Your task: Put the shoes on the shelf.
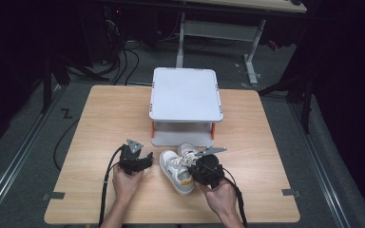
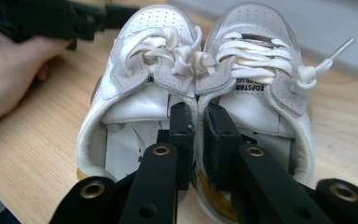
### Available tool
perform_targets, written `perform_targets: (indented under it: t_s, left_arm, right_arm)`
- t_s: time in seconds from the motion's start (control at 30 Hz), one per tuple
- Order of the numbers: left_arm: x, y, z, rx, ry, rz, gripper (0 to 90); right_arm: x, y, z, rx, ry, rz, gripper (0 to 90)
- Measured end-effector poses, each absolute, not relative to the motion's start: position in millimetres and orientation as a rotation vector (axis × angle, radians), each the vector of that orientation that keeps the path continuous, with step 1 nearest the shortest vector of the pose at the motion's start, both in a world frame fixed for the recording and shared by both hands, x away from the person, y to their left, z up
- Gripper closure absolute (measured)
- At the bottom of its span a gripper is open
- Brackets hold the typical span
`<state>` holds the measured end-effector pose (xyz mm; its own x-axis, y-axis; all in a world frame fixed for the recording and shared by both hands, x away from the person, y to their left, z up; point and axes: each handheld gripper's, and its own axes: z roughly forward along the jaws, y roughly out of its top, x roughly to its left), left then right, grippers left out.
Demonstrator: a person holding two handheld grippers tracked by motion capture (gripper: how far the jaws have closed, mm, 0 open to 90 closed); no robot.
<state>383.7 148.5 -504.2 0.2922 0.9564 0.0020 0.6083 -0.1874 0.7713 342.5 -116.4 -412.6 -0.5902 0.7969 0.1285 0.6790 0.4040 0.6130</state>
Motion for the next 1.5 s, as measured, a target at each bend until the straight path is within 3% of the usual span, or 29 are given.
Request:
perform_targets:
  t_s: [0.27,0.7,1.3,1.4,1.5]
  left_arm:
    - [384,148,-504,1.895,1.396,0.664,32.2]
    - [386,148,-504,1.897,1.403,0.645,32.8]
    - [420,143,-498,1.829,1.451,0.574,37.3]
    - [431,141,-495,1.814,1.469,0.574,37.3]
    - [439,139,-490,1.795,1.472,0.583,38.2]
  right_arm:
    - [372,-115,-401,1.329,2.41,0.952,82.9]
    - [435,-102,-427,1.454,2.247,0.906,82.8]
    - [455,-85,-438,1.479,2.15,0.908,80.8]
    - [455,-85,-439,1.474,2.152,0.915,78.2]
    - [455,-84,-440,1.462,2.16,0.931,69.0]
